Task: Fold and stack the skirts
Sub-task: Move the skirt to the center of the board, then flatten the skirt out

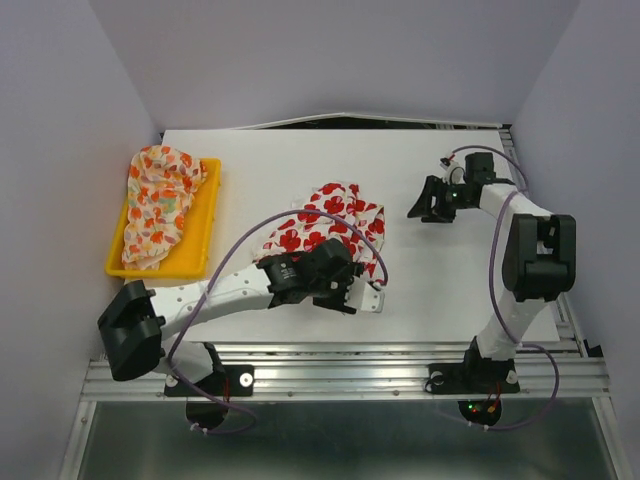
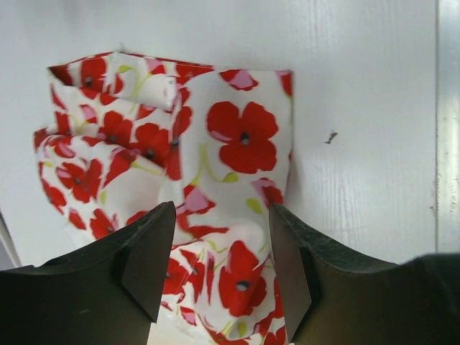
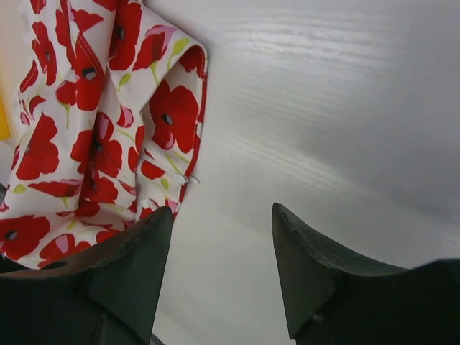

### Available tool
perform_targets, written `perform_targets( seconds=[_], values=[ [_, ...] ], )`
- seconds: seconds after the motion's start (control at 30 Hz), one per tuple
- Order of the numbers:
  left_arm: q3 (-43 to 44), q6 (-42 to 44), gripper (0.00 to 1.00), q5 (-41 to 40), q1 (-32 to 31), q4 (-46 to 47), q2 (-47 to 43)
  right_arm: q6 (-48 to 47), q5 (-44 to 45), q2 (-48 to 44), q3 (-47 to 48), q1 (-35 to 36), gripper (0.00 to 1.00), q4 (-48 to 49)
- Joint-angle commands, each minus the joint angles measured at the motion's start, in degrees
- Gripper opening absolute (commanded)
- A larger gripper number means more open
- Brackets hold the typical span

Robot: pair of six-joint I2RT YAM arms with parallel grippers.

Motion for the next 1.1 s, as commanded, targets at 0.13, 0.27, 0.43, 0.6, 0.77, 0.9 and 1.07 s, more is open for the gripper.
perform_targets(
  seconds=[0.13,0.27,0.43,0.6,0.77,0.9,1.07],
  values=[
    [0.07,3.73,0.62,0.86,-4.13,1.27,7.61,6.88,1.17,10.22,10.43,6.42,0.63,12.74],
    [0.68,6.38,0.59,4.03,-4.22,0.04,10.42,7.23,1.34,15.59,14.83,8.79,0.62,13.26],
    [3.76,7.09,0.46,5.70,-3.17,-3.29,15.87,7.05,2.83,20.78,18.88,11.34,0.61,14.32],
    [3.41,6.82,0.46,8.17,0.96,-1.99,15.62,7.58,6.00,25.70,22.13,11.96,0.61,14.41],
    [1.21,6.21,0.49,6.94,2.19,0.21,13.25,8.63,2.32,28.61,23.11,13.02,0.30,14.32],
    [1.91,5.60,0.56,7.90,1.58,-1.10,12.11,7.94,1.25,25.90,19.25,13.02,0.01,14.67],
    [6.21,3.40,0.55,9.49,-1.40,-5.31,13.32,9.33,1.17,21.68,15.03,13.02,0.01,14.76]
  ],
)
